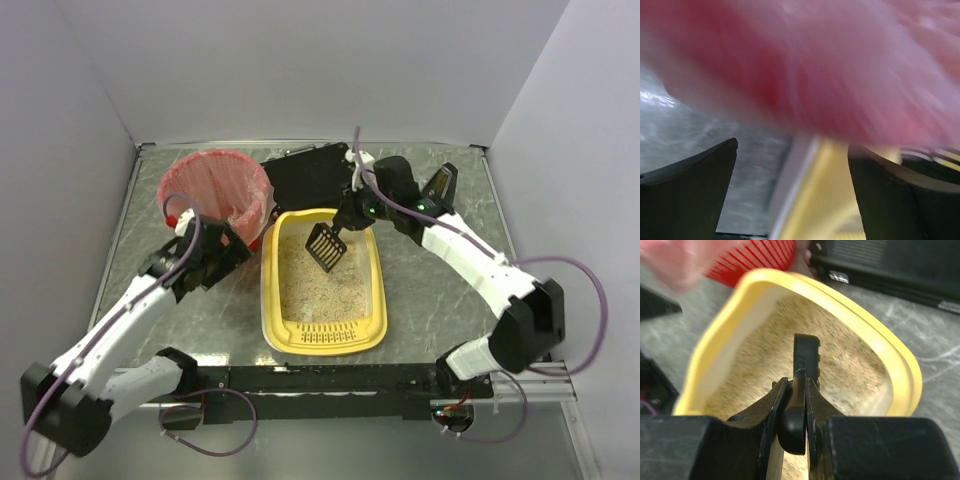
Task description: Clean the litter box
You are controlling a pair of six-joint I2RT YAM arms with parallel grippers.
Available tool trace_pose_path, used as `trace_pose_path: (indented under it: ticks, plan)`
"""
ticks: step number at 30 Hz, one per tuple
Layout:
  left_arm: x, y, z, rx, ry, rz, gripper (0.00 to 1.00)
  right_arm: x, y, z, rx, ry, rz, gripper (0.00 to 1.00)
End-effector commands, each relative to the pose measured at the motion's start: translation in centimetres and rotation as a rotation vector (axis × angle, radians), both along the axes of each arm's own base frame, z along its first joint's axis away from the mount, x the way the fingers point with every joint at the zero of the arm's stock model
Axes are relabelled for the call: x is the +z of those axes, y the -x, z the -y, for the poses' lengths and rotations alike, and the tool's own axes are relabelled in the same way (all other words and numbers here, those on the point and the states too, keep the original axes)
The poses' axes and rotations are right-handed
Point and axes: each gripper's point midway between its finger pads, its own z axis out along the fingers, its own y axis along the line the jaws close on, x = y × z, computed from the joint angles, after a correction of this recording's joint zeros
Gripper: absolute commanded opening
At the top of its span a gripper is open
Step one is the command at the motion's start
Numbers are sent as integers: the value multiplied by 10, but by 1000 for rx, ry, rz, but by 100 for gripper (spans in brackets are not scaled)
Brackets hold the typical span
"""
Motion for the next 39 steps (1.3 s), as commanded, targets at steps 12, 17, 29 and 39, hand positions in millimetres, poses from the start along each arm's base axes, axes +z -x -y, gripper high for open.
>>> trace_pose_path:
  ticks: [12, 17, 29, 39]
  plan:
    - [29, -65, -29, -239, -391, 275, 97, 66, -34, 10, 15, 88, 62, 0]
    - [5, -78, -7, -248, -306, 116, 97, 59, -28, 11, 66, 21, -12, 0]
    - [30, -53, -7, -104, -175, 268, 97, -27, -15, -25, 78, 94, -186, 0]
    - [11, -18, 7, -116, -92, 169, 97, -99, 33, -59, 131, -62, -153, 0]
